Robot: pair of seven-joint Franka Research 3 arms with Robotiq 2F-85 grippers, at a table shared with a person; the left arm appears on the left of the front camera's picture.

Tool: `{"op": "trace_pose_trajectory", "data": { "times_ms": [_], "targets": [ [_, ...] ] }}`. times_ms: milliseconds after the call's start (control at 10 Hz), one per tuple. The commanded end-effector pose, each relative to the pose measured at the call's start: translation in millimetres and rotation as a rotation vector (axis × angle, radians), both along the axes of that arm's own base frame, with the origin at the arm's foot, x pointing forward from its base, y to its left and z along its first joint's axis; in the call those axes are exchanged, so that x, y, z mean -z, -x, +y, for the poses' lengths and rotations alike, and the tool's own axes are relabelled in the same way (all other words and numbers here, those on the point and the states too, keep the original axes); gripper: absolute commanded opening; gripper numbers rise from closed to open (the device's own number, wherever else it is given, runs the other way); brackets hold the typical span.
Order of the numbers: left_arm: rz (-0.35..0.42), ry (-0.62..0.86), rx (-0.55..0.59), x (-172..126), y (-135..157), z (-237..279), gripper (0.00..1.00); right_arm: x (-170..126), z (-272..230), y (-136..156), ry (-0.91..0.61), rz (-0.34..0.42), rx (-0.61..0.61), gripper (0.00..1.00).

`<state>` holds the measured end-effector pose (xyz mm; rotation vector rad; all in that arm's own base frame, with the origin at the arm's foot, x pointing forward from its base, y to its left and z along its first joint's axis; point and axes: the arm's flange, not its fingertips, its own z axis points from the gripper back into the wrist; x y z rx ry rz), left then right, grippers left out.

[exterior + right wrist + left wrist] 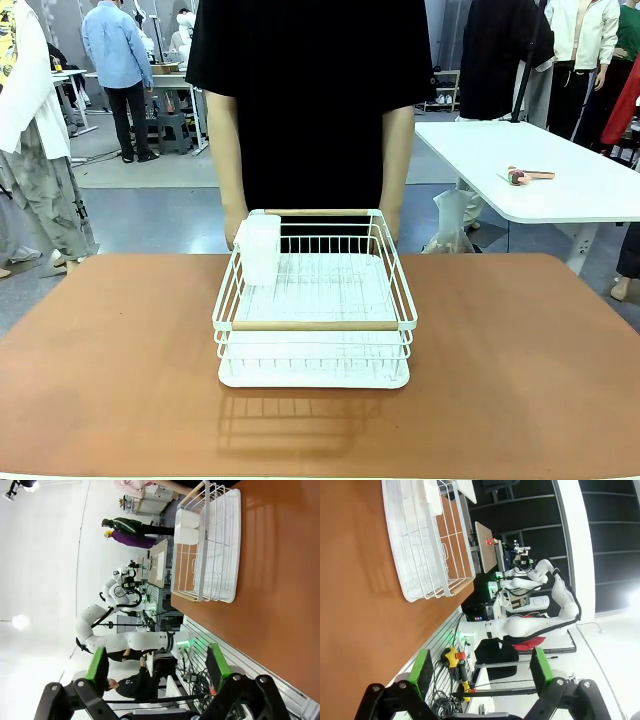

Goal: Clean the table.
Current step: Pick up the Lint Roller when the human hands it over.

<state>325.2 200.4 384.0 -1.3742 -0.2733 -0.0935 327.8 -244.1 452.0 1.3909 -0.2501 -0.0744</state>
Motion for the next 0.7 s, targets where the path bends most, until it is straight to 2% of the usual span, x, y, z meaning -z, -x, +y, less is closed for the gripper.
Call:
{"op": "trace_pose_trajectory", "data": {
  "times_ms": [0,100,600],
  "targets": [
    [-0.02,0.016,0.031,-1.8,-7.4,-1.6,1.0,2.0,2.5,-5.6,0.005,-0.044,-0.014,1.0],
    [0.0,0.0,0.0,0.0,0.0,0.0,1.0,0.0,0.0,0.0,0.0,0.0,0.0,1.0],
    [0.0,0.0,0.0,0.0,0.0,0.0,1.0,0.0,0.0,0.0,0.0,0.0,0.0,1.0]
  ]
}}
